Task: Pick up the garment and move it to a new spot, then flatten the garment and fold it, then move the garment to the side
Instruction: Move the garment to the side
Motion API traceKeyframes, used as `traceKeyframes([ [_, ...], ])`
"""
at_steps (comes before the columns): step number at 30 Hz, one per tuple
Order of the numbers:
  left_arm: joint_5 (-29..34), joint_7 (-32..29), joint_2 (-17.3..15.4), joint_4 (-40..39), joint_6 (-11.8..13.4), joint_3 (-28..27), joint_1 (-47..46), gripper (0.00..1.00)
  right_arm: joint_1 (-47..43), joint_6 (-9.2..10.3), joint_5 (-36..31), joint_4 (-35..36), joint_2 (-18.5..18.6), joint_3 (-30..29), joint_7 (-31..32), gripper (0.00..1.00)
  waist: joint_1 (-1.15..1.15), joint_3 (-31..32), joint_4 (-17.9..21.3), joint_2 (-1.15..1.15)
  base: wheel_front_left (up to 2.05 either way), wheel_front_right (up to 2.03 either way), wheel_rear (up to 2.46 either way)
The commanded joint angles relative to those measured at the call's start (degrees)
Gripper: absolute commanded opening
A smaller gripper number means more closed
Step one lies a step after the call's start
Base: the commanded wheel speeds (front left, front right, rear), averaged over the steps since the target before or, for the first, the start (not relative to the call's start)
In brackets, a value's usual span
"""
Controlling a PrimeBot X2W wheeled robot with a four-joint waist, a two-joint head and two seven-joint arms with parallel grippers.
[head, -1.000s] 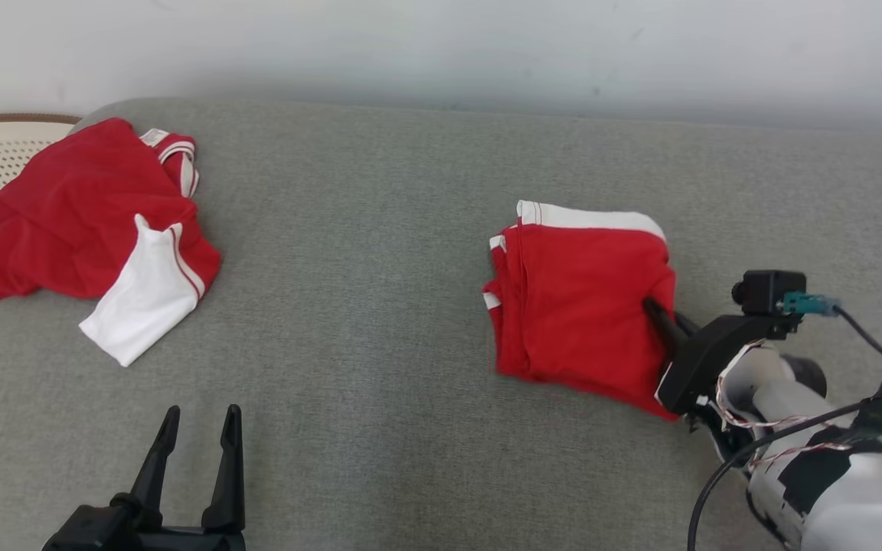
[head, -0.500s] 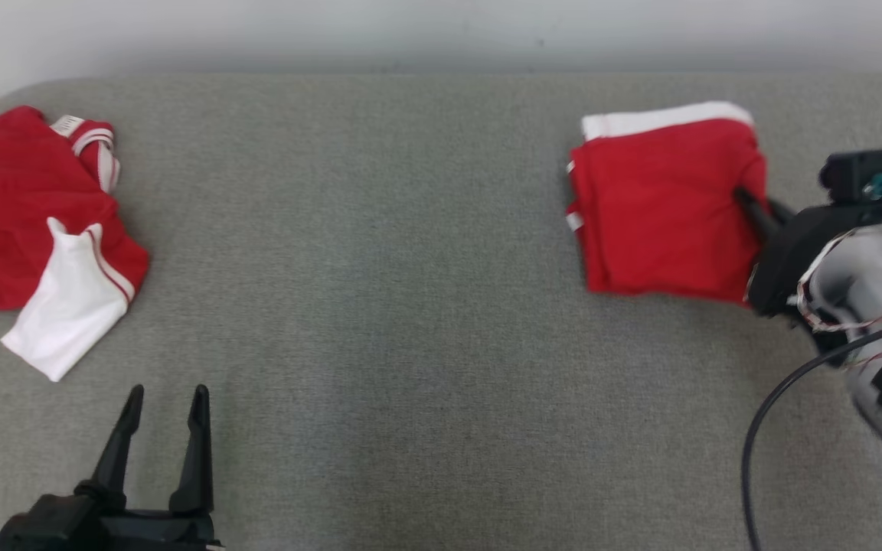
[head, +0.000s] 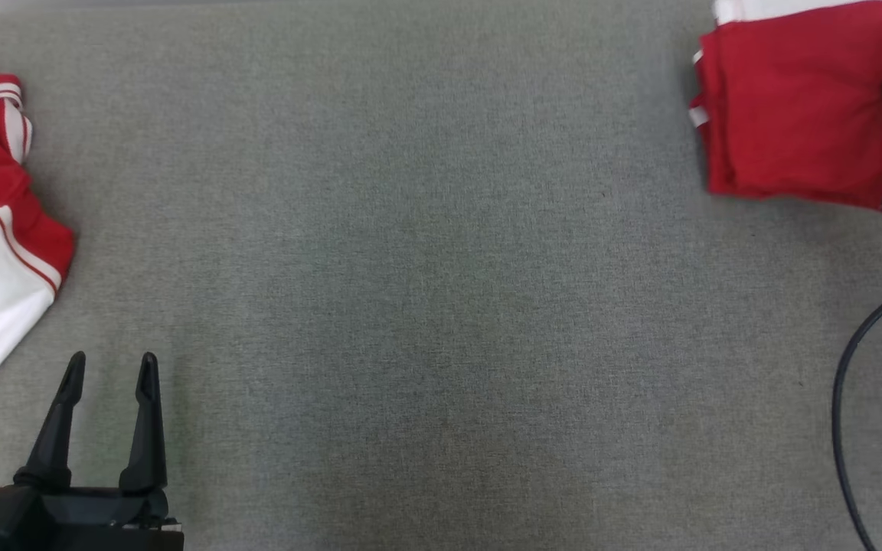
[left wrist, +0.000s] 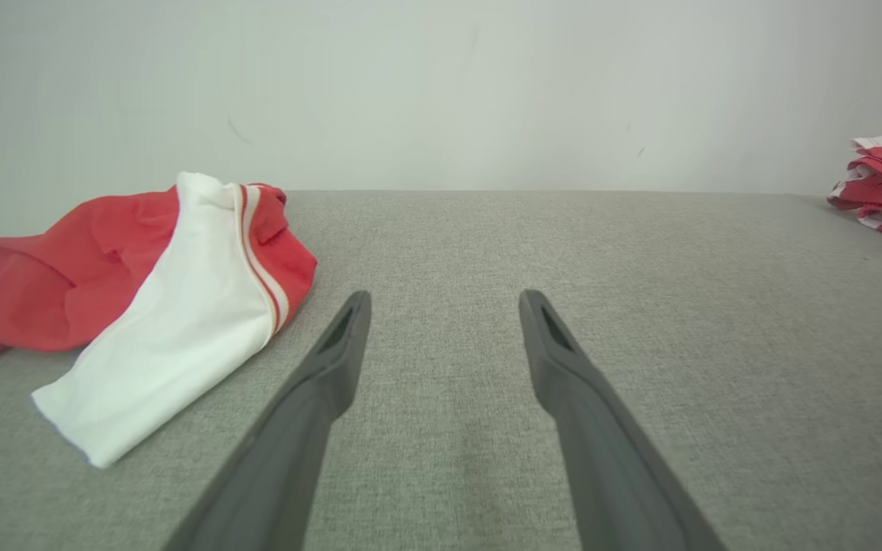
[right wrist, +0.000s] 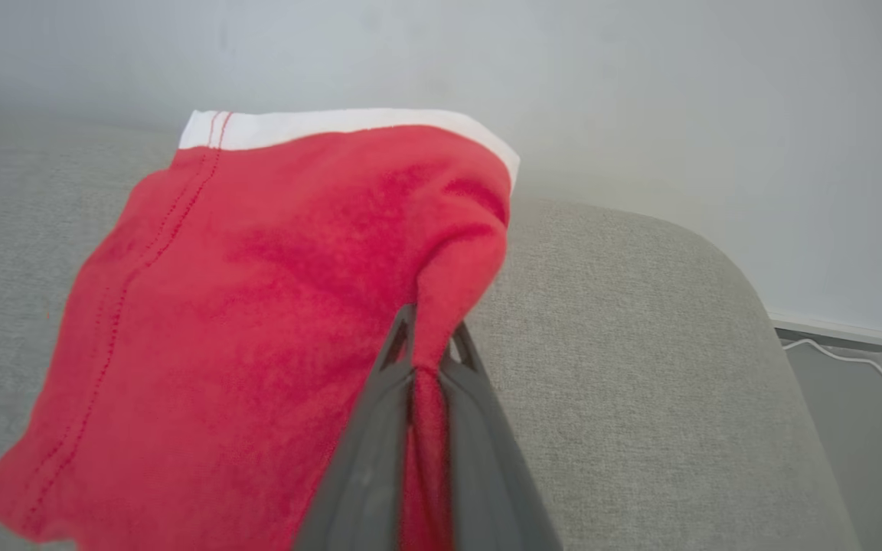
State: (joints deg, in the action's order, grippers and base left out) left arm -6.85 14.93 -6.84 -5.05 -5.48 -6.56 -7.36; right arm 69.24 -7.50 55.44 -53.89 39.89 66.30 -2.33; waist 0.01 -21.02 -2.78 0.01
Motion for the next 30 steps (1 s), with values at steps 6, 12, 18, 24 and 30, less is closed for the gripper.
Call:
traceKeyframes([
  [6, 0.7, 0.2, -1.0, -2.0, 0.5, -0.9, 0.5, 1.0, 3.6, 0.01, -1.3, -0.1, 3.6, 2.6, 0.5, 0.0, -0.01, -2.6, 1.0, -0.01, 0.0, 0.0, 0.0],
  [12, 0.5, 0.2, -1.7, -2.9, 0.5, -1.6, 0.6, 1.0, 5.8, 0.01, -2.8, 0.3, 6.3, 4.7, 1.5, 0.0, -0.01, -3.5, 1.5, -0.01, 0.0, 0.0, 0.0],
  [18, 0.5, 0.2, -2.1, -3.5, 0.8, -1.6, 0.3, 1.0, 7.8, 0.01, -3.8, -0.6, 6.8, 5.7, 0.9, 0.0, -0.01, -4.6, 1.7, -0.01, 0.0, 0.0, 0.0],
  [24, 0.3, 0.2, -2.1, -3.3, 1.0, -1.3, 0.0, 1.0, 8.2, 0.01, -5.3, -1.7, 6.2, 6.3, 0.3, 0.0, -0.01, -4.8, 1.4, -0.01, 0.0, 0.0, 0.0],
  [30, 0.1, 0.2, -2.0, -2.9, 1.0, -1.2, -0.1, 1.0, 9.1, 0.01, -8.2, -4.1, 5.5, 6.7, 0.3, 1.0, -0.01, -4.6, 1.1, -0.01, 0.0, 0.0, 0.0],
])
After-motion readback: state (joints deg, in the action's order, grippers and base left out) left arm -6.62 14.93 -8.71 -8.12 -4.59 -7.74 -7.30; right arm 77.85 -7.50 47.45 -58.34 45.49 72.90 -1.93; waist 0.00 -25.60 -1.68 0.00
